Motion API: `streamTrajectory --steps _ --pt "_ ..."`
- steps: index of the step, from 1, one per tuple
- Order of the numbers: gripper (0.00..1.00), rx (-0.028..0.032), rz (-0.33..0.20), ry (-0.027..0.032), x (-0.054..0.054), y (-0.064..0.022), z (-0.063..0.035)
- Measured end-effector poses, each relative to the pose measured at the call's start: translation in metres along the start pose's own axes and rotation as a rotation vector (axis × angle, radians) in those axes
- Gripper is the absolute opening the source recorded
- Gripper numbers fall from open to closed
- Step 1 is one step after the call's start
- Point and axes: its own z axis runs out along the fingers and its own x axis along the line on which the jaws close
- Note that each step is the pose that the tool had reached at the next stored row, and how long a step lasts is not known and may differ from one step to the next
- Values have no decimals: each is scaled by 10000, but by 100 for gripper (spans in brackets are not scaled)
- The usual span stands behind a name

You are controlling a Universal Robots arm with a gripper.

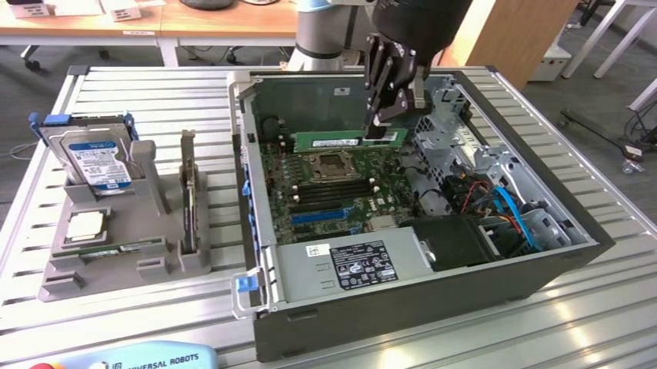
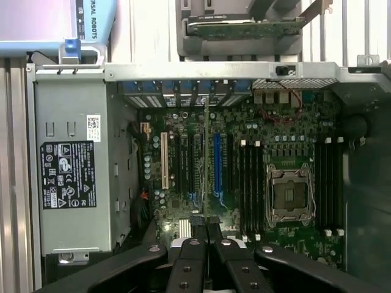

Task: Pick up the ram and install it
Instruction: 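Pick up the ram and move it above insertion slot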

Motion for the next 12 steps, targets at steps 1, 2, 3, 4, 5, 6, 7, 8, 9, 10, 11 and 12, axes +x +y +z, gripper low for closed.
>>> streamTrajectory --steps 1,2,3,4,5,6,7,8,9,10,11,12 --pt "11 1 10 -1 -2 -24 0" --pt "11 1 18 -1 -3 -49 1" --pt "11 0 23 -1 -6 -78 0" --pt "11 1 26 -1 -9 -109 0" --pt "11 1 26 -1 -14 -139 0" --pt "11 1 26 -1 -20 -166 0" --pt "11 1 27 -1 -25 -189 0" --pt "11 1 27 -2 -30 -209 0" --pt "11 1 27 -1 -34 -229 0" --pt "11 1 27 -2 -38 -251 1" --pt "11 1 26 -2 -43 -275 1" --pt "11 1 27 -2 -48 -299 0"
